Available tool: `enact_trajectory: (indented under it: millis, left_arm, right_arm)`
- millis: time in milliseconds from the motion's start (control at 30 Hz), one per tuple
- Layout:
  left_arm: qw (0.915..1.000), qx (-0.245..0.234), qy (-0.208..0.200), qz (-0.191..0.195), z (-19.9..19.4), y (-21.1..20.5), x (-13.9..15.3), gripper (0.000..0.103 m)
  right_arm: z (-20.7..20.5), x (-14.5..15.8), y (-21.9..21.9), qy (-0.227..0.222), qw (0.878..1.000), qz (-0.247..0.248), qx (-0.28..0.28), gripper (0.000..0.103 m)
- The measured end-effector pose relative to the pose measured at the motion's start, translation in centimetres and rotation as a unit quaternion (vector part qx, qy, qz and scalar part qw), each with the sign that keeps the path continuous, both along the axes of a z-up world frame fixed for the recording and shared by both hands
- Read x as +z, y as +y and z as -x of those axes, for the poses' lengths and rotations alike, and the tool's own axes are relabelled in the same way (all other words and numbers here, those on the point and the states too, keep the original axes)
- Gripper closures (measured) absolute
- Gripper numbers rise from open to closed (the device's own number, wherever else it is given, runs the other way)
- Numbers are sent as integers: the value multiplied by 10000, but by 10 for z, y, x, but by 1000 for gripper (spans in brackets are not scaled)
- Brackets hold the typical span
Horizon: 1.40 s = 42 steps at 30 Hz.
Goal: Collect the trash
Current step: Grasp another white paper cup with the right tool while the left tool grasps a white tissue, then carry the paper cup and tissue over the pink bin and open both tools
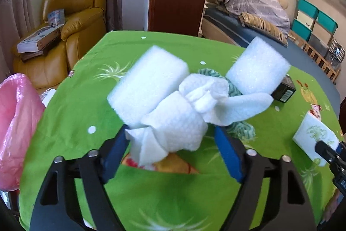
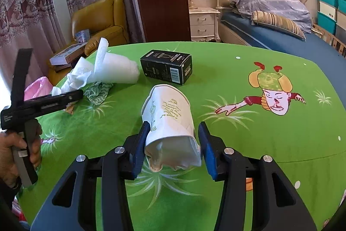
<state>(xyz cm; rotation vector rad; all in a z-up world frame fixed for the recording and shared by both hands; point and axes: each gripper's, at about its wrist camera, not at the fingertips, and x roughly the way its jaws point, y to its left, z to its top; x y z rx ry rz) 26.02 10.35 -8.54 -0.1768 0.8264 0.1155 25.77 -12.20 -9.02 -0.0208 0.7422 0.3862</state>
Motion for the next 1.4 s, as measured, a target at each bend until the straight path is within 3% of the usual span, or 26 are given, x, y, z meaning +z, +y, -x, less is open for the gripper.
enact_trajectory:
  millis: [33, 200, 433, 567, 700, 1400]
  left_arm:
    - [10000, -35, 52, 52, -3, -1, -2, 53]
    - [9993, -309, -143, 138, 14, -8, 4, 68]
    - [9977, -467, -492, 61, 74, -13, 13, 68]
    - [9969, -407, -647, -157, 103, -10, 16, 68]
    - [9966, -368, -729, -130, 124, -2, 16, 68]
    - [9946, 227, -1000, -127, 175, 76, 25, 68]
  right_arm:
    - [0, 0, 0, -9, 10000, 3, -16, 58]
    - [3, 4, -1, -90, 9999, 21, -89, 58]
    - [5, 5, -5, -129, 9997, -47, -180, 58]
    - [23, 7, 4, -186, 9997, -132, -51, 58]
    - [41, 9, 16, -273, 9994, -189, 28, 58]
    - [80, 18, 112, -484, 9940, -105, 976, 58]
